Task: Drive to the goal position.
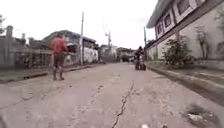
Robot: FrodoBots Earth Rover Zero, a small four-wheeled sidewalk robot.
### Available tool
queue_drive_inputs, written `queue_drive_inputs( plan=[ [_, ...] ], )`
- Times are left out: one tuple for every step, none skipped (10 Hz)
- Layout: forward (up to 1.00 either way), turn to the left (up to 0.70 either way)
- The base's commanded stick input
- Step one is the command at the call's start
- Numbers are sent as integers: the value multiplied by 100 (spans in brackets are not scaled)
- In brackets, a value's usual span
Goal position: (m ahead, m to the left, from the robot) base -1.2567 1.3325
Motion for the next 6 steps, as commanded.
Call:
queue_drive_inputs(
  plan=[
    [100,0],
    [100,0],
    [100,0],
    [100,-2],
    [100,-1],
    [100,0]
  ],
)
